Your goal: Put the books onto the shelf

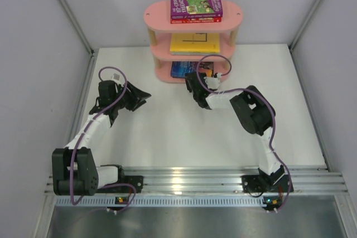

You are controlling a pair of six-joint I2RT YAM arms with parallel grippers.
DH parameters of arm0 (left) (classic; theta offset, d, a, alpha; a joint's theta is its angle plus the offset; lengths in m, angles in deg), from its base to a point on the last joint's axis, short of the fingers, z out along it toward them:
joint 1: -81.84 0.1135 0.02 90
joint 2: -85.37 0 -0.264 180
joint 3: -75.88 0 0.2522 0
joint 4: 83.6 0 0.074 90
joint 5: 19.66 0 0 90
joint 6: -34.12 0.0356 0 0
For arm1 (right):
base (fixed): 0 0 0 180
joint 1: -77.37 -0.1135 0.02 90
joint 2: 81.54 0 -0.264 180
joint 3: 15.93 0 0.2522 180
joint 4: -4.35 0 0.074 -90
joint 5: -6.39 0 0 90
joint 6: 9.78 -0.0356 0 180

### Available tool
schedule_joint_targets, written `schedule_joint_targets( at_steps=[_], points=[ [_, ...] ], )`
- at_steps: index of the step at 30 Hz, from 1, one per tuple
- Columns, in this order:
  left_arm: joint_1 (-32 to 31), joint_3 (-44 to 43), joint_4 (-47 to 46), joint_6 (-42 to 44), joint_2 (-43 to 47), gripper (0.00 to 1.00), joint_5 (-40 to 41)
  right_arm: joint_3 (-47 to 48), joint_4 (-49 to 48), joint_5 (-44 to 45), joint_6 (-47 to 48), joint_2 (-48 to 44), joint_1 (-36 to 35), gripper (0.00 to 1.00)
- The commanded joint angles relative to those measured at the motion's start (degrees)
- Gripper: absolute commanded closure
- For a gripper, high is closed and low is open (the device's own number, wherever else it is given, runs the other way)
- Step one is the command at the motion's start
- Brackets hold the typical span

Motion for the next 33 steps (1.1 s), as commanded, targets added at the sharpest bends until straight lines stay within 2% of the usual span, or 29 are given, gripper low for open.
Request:
schedule_joint_targets(
  at_steps=[1,19,33],
  points=[
    [0.12,0.3,-1.55,0.88,-0.32,0.47,0.43,1.58,-3.53,2.24,0.43,0.66,1.35,0.74],
    [0.12,0.39,-1.55,0.97,0.21,0.47,0.43,-0.09,-6.08,2.94,1.75,-0.65,1.88,0.73],
    [0.12,0.56,-1.55,0.8,0.64,0.47,0.43,-3.87,-4.32,3.47,-0.63,-2.94,2.23,0.68]
  ],
)
